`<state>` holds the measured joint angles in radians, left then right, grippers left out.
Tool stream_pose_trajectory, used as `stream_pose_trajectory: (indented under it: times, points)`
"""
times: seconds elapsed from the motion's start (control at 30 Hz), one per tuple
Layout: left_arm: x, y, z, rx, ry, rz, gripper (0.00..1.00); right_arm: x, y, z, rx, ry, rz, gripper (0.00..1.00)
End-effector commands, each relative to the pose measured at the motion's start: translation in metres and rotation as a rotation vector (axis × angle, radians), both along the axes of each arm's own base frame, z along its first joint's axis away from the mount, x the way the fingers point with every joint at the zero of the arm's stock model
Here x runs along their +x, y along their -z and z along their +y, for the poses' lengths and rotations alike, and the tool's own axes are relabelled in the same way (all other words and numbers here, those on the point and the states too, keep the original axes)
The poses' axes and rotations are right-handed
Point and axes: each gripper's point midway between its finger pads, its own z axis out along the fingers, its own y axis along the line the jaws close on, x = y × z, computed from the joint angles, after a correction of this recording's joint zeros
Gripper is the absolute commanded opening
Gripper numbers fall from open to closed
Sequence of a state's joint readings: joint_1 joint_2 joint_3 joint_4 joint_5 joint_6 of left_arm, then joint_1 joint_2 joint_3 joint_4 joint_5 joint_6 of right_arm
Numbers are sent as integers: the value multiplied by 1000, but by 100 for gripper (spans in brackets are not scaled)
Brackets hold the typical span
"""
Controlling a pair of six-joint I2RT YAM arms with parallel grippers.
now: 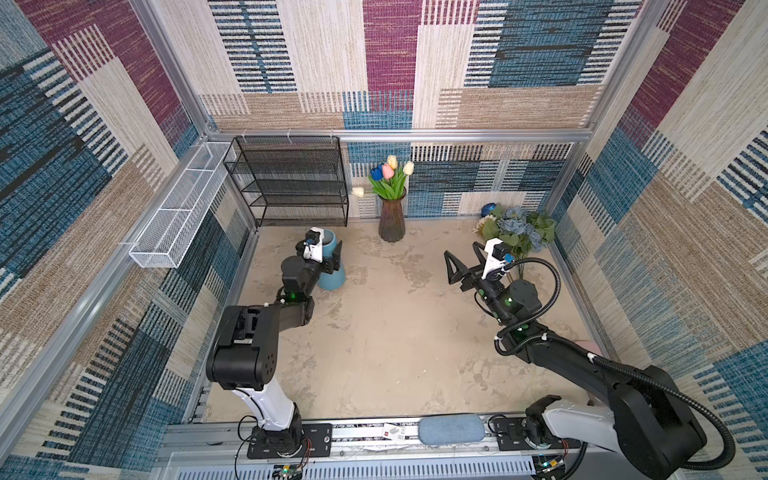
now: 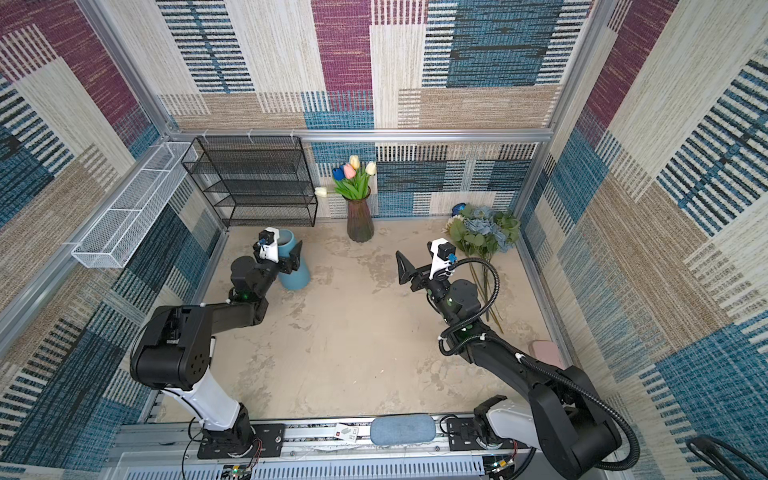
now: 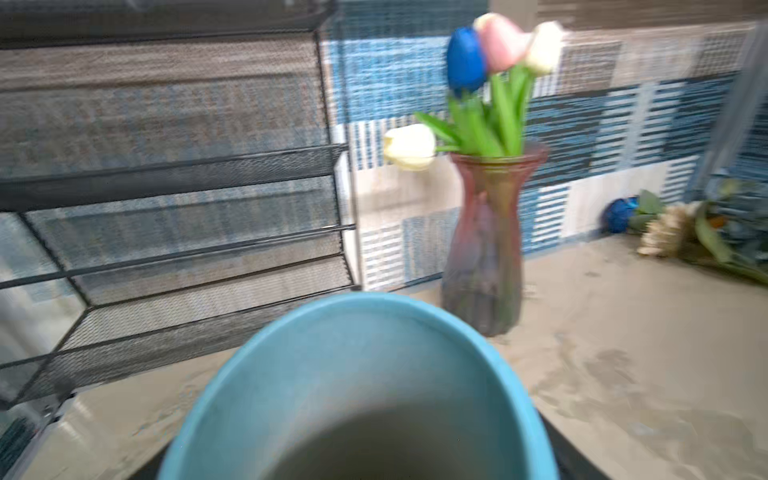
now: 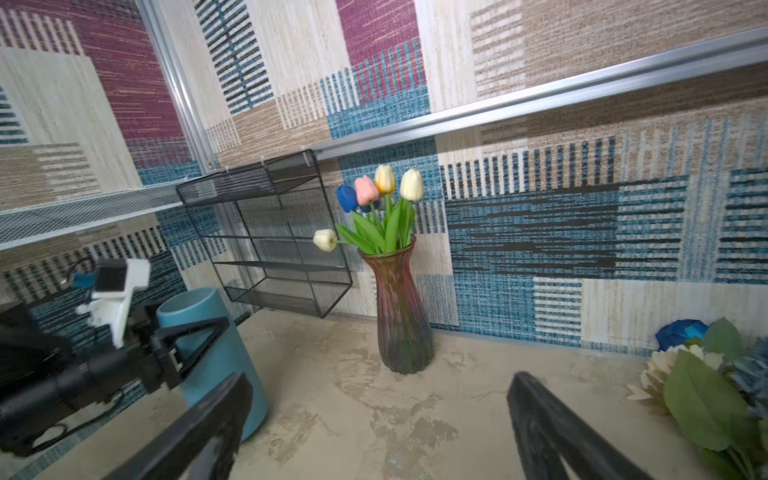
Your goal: Arrange the flowers into the vase
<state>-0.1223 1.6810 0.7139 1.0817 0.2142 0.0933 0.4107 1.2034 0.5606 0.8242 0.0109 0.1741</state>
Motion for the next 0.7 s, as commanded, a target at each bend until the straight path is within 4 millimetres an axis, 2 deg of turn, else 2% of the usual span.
stream_pose_trajectory:
  times: [0.0, 0.13, 0.2, 0.27, 0.37, 0.53, 0.67]
  points:
    - [-23, -30, -36, -18, 103, -112, 40, 17, 1, -23, 25, 83, 76, 100]
    - [-56, -37, -101, -62, 312, -97, 41, 42, -8, -52, -13, 157, 147, 100]
    - [-72, -39, -127, -71, 383, -82, 41, 56, -10, -65, -40, 199, 197, 100]
    - [-86, -38, -153, -55, 457, -66, 40, 76, -1, -82, -64, 233, 291, 100]
    - [-105, -32, -185, -15, 540, -47, 40, 100, 17, -106, -87, 276, 421, 91]
    - [-121, -20, -209, -1, 608, -35, 39, 119, 48, -136, -96, 323, 554, 71]
    - [-129, -14, -219, -32, 651, -43, 40, 126, 69, -164, -104, 392, 629, 65]
